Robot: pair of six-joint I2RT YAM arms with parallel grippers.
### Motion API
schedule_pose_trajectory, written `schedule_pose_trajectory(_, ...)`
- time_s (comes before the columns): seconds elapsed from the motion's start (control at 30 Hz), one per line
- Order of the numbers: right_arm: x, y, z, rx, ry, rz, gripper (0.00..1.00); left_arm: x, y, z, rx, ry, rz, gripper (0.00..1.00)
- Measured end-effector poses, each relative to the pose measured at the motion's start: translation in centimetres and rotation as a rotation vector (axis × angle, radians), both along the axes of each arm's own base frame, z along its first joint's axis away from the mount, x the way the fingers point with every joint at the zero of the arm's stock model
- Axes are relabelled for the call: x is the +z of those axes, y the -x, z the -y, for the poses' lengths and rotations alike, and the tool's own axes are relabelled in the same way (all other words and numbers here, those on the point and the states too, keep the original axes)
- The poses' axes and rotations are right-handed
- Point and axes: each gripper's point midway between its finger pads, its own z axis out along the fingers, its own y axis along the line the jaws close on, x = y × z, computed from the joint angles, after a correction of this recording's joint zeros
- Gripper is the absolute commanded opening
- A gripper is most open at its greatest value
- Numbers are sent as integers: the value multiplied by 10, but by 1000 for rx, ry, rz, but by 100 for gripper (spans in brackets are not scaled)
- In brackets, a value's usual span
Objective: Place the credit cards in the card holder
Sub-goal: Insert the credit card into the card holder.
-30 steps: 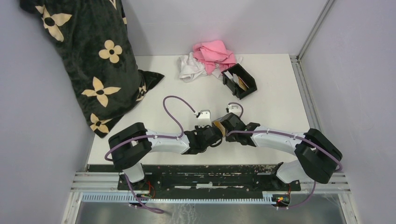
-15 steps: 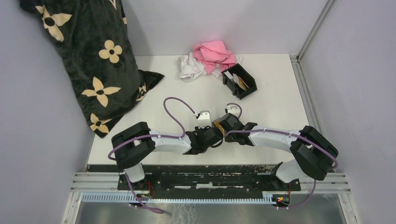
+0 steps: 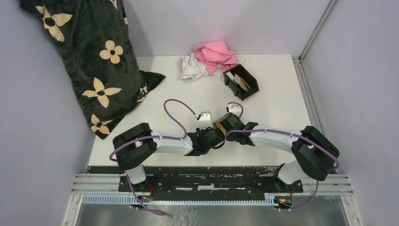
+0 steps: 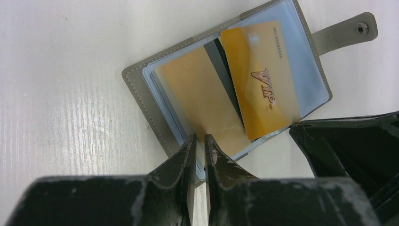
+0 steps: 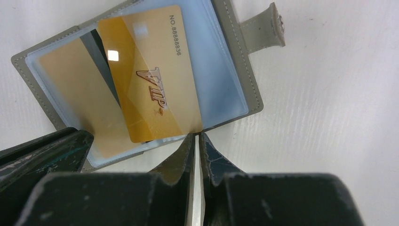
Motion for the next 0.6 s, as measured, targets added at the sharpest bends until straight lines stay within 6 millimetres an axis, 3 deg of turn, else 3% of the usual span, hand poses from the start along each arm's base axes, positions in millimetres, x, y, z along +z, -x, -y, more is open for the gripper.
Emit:
schedule_pose_trajectory(0.37, 5, 0, 3, -7, 4, 12, 14, 0, -1, -1, 4, -3, 4, 19)
schedule_pose_trajectory(0.6, 21, -2, 6, -14, -11, 49, 23, 1, 1, -6, 5, -22, -3, 22)
